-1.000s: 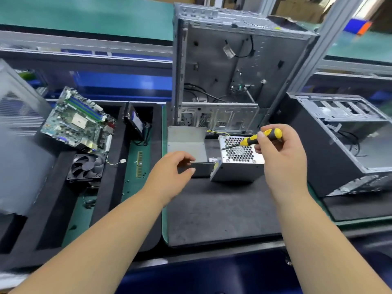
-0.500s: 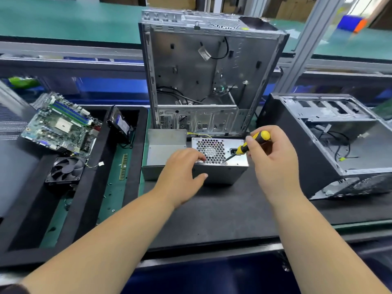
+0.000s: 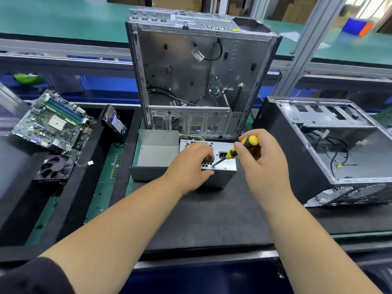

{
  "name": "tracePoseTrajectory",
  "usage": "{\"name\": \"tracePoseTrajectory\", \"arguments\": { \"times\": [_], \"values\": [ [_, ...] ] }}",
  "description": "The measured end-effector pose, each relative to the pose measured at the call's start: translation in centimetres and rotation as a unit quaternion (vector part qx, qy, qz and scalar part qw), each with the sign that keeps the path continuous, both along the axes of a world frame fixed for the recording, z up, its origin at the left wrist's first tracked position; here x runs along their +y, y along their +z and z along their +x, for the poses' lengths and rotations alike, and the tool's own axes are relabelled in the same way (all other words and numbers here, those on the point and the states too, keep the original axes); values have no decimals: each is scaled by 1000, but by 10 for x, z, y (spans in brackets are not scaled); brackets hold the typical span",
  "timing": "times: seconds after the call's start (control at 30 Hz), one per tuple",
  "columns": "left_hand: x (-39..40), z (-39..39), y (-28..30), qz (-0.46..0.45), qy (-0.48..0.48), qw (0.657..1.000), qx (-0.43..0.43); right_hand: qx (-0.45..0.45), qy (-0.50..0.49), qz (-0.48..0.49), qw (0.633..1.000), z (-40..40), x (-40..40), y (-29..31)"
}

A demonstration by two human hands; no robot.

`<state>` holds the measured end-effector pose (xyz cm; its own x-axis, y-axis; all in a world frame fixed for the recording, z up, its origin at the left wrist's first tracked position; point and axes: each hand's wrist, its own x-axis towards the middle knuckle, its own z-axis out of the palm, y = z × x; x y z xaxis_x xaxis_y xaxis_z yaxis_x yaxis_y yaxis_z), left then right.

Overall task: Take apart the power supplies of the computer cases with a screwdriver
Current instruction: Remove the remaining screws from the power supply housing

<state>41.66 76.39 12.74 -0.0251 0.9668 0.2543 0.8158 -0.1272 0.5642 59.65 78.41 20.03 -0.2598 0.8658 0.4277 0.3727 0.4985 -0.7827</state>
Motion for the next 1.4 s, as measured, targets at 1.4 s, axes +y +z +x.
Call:
{"name": "tracePoseTrajectory", "arguments": {
  "times": [1.4],
  "values": [
    [4,5,2,-45,18,995,-92,-191,46,23,980,-7,3,24]
  ]
}}
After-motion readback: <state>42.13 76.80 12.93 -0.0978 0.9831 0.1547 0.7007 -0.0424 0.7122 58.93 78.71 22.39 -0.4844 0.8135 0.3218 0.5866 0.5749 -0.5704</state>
